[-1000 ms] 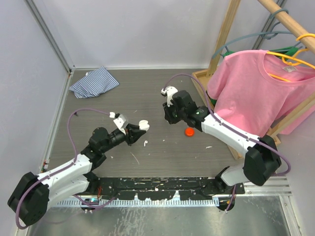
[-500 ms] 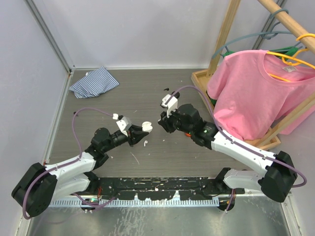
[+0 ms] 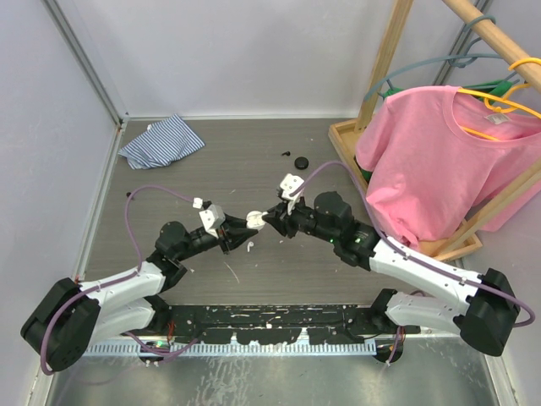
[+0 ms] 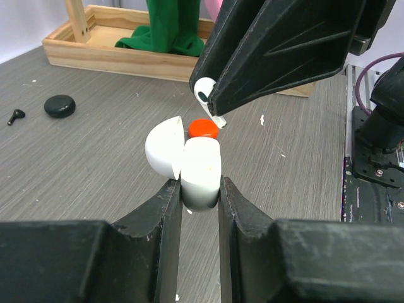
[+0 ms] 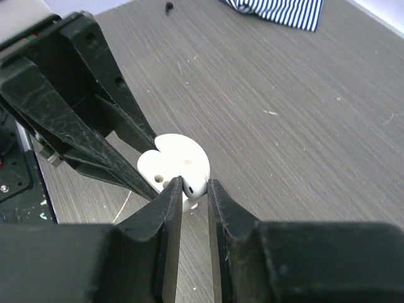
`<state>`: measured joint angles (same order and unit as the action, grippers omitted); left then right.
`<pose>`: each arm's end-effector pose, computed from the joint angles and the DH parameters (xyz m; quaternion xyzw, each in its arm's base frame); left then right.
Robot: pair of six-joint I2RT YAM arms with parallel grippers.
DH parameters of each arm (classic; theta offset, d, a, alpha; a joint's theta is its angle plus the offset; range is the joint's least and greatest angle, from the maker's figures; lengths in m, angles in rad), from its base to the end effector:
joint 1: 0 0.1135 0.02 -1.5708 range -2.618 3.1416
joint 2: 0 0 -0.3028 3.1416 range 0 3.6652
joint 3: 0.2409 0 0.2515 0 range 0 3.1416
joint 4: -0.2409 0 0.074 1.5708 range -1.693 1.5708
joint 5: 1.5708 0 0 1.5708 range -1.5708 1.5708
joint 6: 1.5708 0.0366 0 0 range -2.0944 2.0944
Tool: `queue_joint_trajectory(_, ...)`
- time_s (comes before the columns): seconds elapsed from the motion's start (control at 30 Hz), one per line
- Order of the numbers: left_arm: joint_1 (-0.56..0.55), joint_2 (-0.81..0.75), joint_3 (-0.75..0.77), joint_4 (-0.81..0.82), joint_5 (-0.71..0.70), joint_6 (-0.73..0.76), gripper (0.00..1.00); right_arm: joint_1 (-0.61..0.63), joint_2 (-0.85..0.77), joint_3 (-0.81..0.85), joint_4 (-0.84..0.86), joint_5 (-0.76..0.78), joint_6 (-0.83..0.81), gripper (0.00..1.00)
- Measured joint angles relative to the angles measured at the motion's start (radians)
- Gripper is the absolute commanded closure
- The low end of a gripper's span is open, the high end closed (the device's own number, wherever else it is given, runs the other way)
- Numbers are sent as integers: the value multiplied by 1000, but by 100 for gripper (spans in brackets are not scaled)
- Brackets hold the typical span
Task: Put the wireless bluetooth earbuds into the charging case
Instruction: Place the earbud in the charging case.
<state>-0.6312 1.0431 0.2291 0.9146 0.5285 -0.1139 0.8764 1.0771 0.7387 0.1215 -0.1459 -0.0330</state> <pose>0.1376 -0.1234 0.2493 0.3529 0.5763 -0.4238 0.6031 0.1459 0.1836 0.3319 -0.3824 0.6784 0.3076 0.5468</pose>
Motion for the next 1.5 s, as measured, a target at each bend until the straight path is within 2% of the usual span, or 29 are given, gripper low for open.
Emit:
queue_joint_trajectory(0.73,0,-23,-5,17,11,-34,96,21,-16,-110,261,-39,0,84)
queue_joint_trajectory(1.5,0,-51,-6,7,-18,-76,99,52,24,-130,335,-25,-21,83)
